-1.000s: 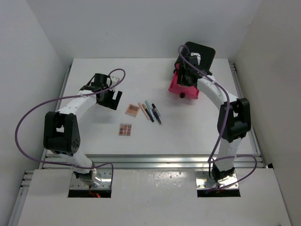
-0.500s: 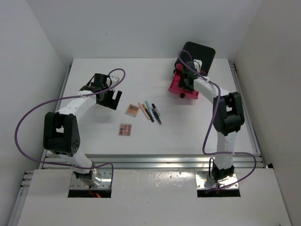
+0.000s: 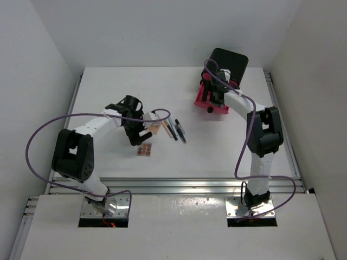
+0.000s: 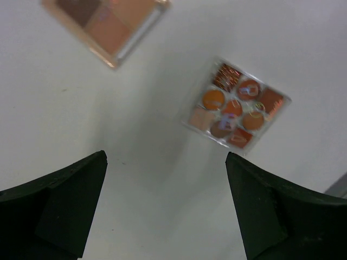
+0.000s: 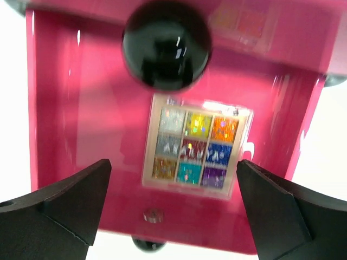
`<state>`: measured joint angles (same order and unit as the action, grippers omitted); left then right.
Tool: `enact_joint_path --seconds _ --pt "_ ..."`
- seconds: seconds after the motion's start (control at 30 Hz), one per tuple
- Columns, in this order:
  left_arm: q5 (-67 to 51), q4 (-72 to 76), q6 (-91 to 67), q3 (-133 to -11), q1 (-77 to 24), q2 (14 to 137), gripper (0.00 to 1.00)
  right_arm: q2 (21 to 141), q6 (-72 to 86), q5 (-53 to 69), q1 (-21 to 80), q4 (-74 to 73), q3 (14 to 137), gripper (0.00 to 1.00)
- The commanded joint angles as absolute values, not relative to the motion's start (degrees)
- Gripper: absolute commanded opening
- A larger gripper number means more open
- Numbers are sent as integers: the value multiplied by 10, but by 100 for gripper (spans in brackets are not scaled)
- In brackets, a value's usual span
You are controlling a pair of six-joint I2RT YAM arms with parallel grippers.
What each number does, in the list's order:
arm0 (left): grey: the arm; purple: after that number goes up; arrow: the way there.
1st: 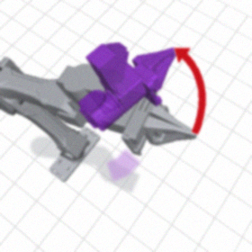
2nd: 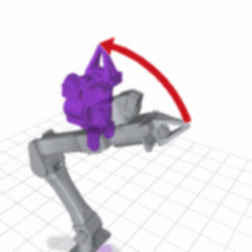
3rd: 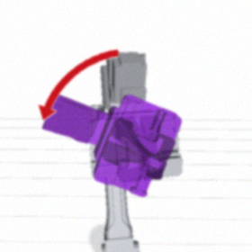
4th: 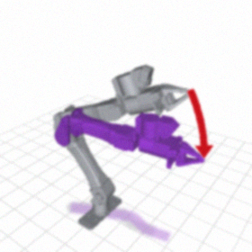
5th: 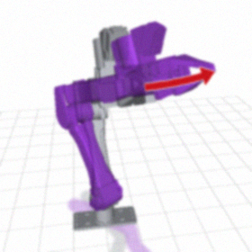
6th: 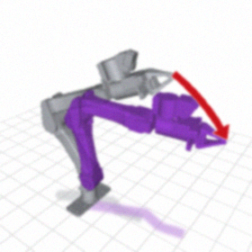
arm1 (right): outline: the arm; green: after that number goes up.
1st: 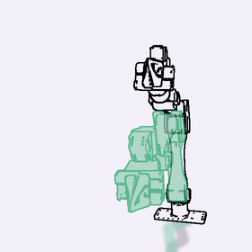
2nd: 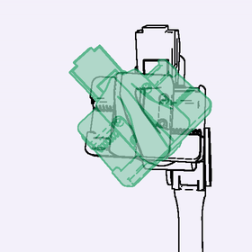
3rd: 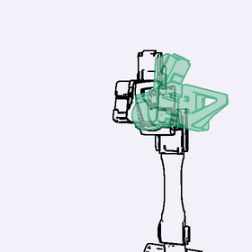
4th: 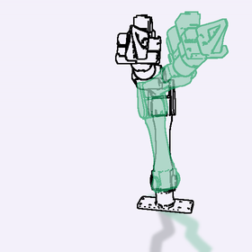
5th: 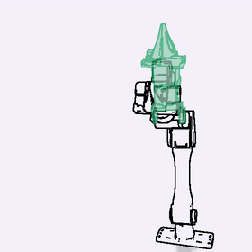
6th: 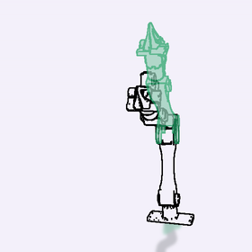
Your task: Organize the makeup
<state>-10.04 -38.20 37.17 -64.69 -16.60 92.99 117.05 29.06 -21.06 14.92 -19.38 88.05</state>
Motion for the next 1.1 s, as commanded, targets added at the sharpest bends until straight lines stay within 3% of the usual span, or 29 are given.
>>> enact_joint_path --seconds 0.0,0.33,0.6,0.77,0.97,1.0,1.07 --pt "-179 -464 586 -636 -162 904 97 1115 260 -168 149 -165 863 99" --pt "-201 -474 697 -622 -199 957 100 1020 234 -157 152 -145 761 99" --pt "-130 -301 560 -572 -230 991 100 985 214 -180 150 -147 717 99" --pt "-110 -252 555 -526 -236 991 100 967 211 -187 149 -140 702 99" --pt "-91 -242 552 -519 -242 998 80 952 207 -195 146 -127 689 99" --pt "-91 -236 561 -519 -242 992 66 951 204 -195 149 -127 689 99" --pt "-91 -236 561 -519 -242 987 61 947 201 -192 149 -129 689 99"
